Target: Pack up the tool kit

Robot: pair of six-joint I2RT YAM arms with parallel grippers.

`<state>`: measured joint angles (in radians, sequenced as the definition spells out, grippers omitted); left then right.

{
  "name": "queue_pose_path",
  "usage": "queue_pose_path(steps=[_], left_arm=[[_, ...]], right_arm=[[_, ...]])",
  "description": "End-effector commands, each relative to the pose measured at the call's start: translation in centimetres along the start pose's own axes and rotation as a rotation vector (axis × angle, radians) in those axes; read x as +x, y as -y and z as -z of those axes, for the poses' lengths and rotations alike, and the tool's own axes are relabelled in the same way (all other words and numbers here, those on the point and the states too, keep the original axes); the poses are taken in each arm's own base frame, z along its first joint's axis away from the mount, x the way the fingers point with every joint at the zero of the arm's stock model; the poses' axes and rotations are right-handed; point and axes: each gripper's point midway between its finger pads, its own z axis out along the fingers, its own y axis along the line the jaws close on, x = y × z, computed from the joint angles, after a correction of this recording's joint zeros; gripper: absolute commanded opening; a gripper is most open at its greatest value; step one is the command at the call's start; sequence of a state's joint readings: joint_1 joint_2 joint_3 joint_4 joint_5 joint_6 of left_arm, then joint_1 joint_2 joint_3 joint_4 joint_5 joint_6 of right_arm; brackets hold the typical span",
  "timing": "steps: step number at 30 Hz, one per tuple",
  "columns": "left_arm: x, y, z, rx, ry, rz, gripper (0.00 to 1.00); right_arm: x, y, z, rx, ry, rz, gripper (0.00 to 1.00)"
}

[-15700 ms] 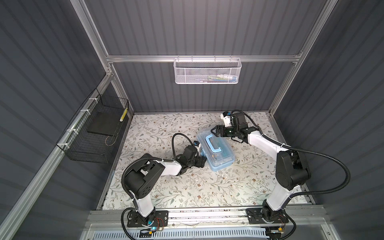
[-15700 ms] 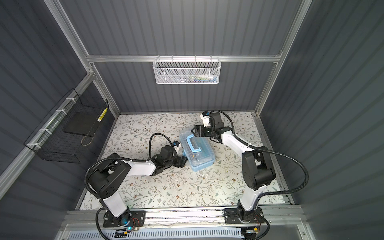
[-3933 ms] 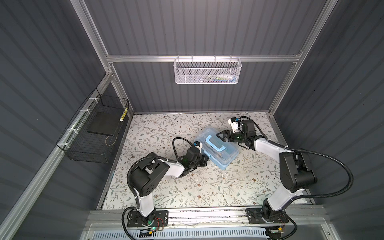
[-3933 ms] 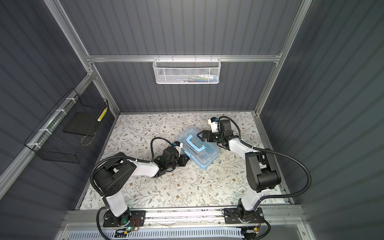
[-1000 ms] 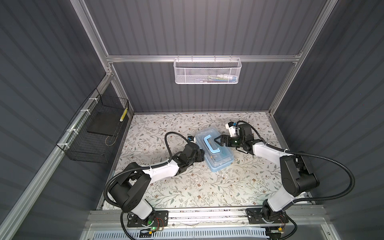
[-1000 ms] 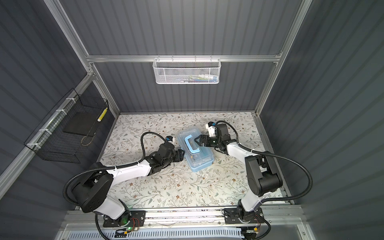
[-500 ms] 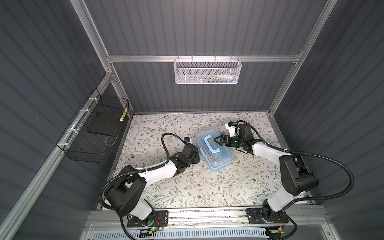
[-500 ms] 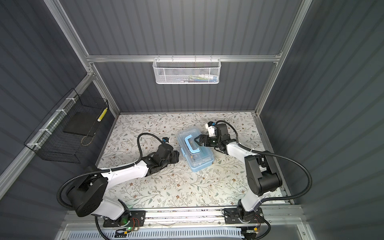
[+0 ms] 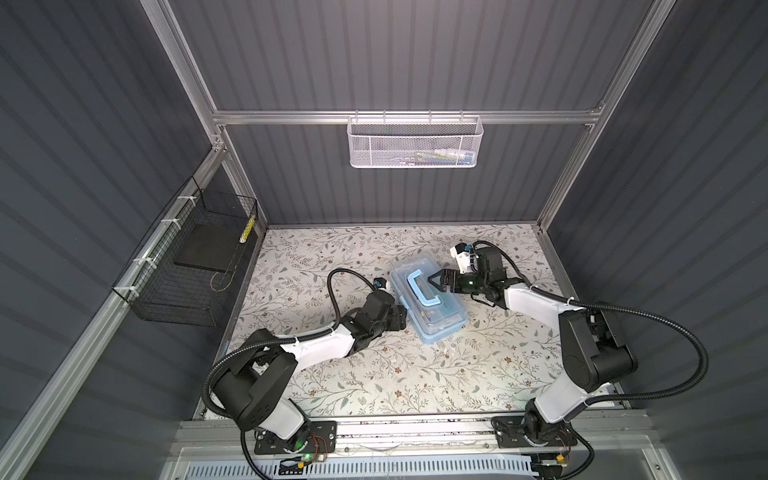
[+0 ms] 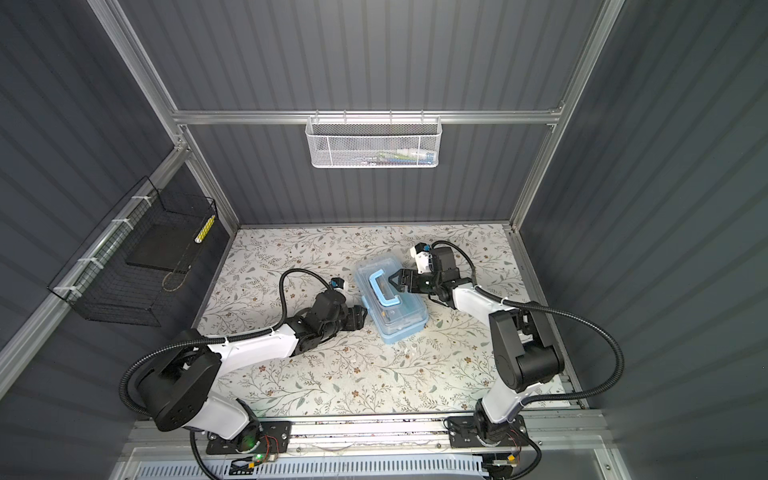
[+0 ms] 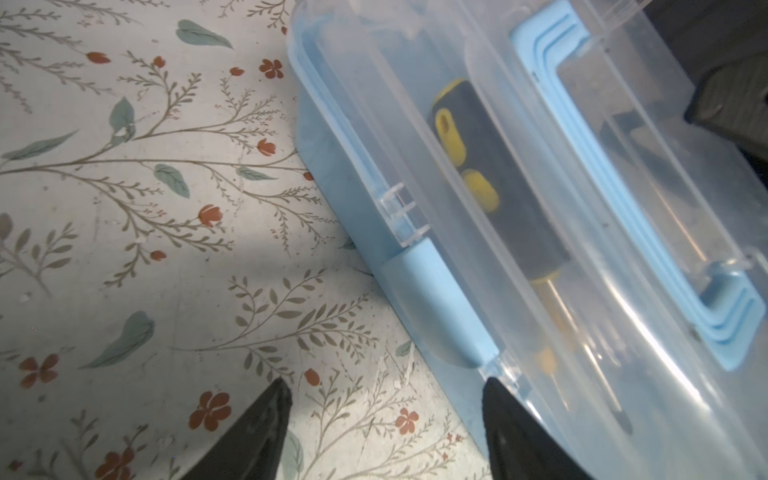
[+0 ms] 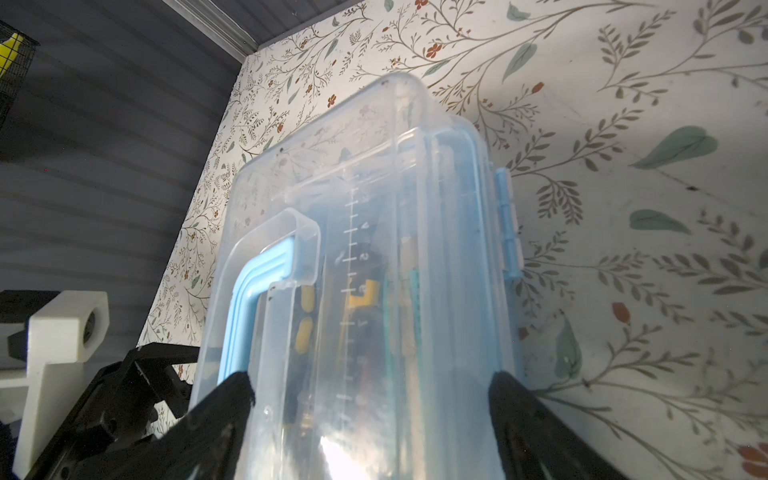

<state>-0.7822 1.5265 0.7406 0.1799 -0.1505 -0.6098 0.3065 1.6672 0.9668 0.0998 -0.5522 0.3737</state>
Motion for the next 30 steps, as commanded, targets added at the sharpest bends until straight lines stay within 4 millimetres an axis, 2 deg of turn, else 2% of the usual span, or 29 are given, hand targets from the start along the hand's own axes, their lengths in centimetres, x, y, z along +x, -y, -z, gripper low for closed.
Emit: queue_pose_path(steps=[1, 4, 11, 18, 30], left_arm=[[-1.3, 1.3, 0.5, 0.068, 0.061, -0.006, 0.65], [-1.8, 2.0, 0.6, 0.093, 0.072, -0.026, 0.64], [-1.5, 2.5, -1.2, 0.093, 0.030, -0.055, 0.68], [-1.4, 0.9, -2.4, -0.024, -0.009, -0.064, 0.62], [0.4, -1.8, -0.6, -0.118, -0.042, -0.042, 0.56]], right_arm=[[4.2, -0.1, -1.1, -0.014, -0.146, -0.065, 0.91], [4.3, -0.1, -1.2, -0.015, -0.149, -0.066, 0.91], [4.4, -0.1, -1.5, -0.022, -0.155, -0.072, 0.91], [4.8, -0.1, -1.6, -0.022, -0.163, -0.074, 0.91], [4.6, 0.1, -1.8, -0.015, -0.163, -0.070, 0.91]])
